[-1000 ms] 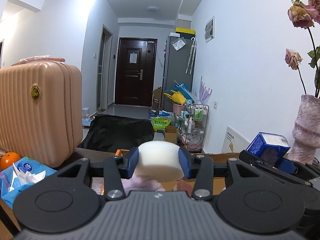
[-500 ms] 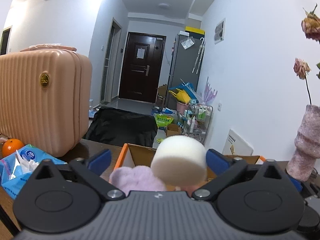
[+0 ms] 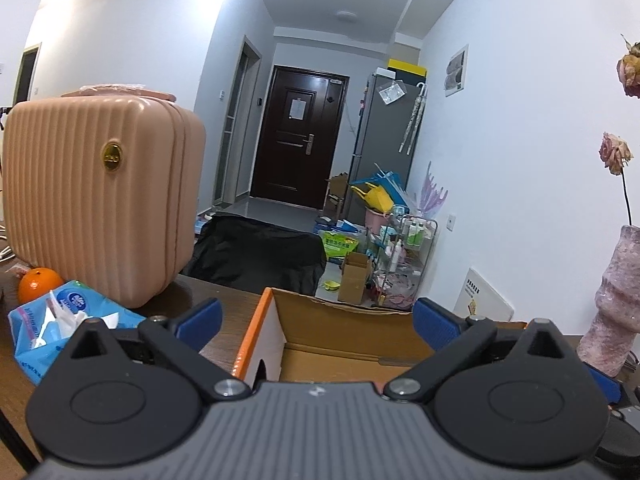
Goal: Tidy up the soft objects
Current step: 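Open the right tool to drop the carton while the left tool releases the puff into the box, then move both tools back toward the pink satin bow and light-blue plush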
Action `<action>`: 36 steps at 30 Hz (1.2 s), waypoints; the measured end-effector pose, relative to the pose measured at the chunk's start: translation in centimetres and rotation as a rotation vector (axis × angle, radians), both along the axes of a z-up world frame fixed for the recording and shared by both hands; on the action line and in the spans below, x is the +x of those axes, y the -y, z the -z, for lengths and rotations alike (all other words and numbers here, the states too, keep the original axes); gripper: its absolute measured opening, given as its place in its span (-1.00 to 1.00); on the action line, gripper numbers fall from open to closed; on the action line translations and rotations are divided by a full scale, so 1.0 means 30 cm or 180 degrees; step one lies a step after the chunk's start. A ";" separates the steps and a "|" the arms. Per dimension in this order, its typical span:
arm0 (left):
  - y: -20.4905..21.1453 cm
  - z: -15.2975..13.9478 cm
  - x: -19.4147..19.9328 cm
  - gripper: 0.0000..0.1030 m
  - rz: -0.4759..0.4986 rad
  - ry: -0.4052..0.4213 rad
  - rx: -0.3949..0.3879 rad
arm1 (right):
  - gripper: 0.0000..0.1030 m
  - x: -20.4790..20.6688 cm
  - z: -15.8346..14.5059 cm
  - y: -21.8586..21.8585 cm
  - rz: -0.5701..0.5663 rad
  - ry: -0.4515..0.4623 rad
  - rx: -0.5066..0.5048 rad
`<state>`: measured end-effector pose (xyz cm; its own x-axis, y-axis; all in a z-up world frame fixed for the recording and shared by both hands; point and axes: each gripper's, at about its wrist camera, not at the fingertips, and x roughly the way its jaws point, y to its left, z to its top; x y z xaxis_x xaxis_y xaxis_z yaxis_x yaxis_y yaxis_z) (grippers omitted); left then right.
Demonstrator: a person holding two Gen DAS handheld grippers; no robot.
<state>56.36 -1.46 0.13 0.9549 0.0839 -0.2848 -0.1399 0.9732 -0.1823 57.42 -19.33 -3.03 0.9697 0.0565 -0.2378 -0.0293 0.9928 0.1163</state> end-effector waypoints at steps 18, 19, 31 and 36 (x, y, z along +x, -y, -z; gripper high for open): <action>-0.044 -0.002 -0.181 1.00 -0.0157 0.0045 0.0145 | 1.00 -0.175 -0.012 0.041 0.0013 0.0141 -0.0104; -0.047 -0.002 -0.196 1.00 -0.0160 0.0047 0.0153 | 1.00 -0.188 -0.013 0.045 0.0012 0.0143 -0.0110; -0.103 0.005 -0.342 1.00 -0.0198 0.0000 0.0202 | 1.00 -0.335 -0.010 0.093 0.0043 0.0108 -0.0177; -0.124 0.013 -0.397 1.00 -0.0217 -0.0028 0.0228 | 1.00 -0.387 -0.003 0.113 0.0047 0.0062 -0.0203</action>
